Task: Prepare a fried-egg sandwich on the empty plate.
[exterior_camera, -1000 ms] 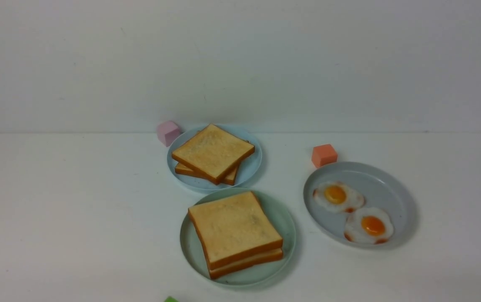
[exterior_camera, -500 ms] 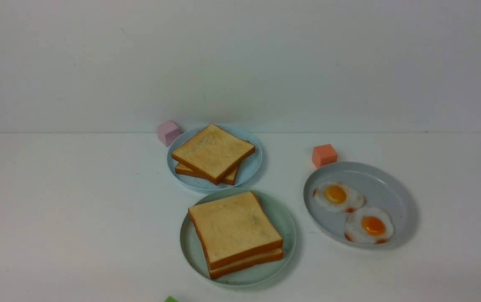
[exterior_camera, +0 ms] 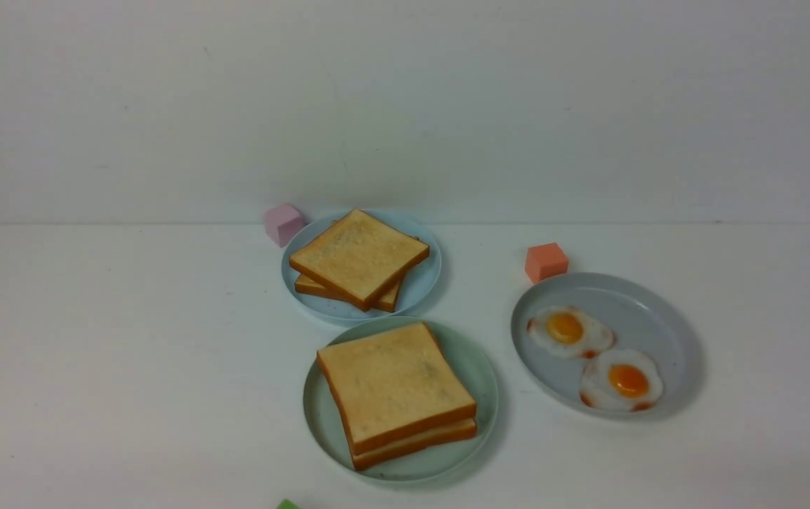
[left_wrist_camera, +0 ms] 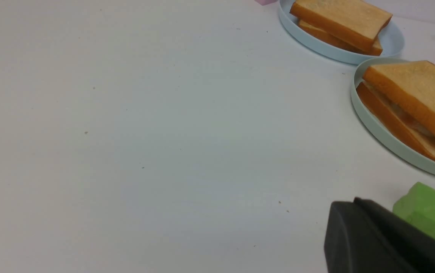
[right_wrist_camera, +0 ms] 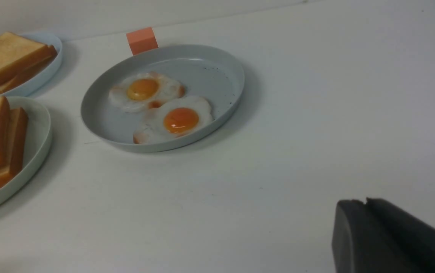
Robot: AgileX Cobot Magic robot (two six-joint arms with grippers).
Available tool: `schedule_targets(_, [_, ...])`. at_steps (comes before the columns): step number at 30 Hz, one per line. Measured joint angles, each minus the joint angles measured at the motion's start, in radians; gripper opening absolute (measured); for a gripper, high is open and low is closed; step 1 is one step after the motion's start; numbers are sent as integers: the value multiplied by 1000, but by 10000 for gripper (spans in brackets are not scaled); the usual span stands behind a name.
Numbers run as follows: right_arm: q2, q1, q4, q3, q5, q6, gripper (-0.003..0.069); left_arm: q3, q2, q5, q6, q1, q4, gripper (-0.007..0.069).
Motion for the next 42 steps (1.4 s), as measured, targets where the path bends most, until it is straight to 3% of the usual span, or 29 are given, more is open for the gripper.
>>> schedule_targets(42, [0, 0, 0, 0, 0, 1, 85, 0, 0, 0, 0, 0, 0, 35])
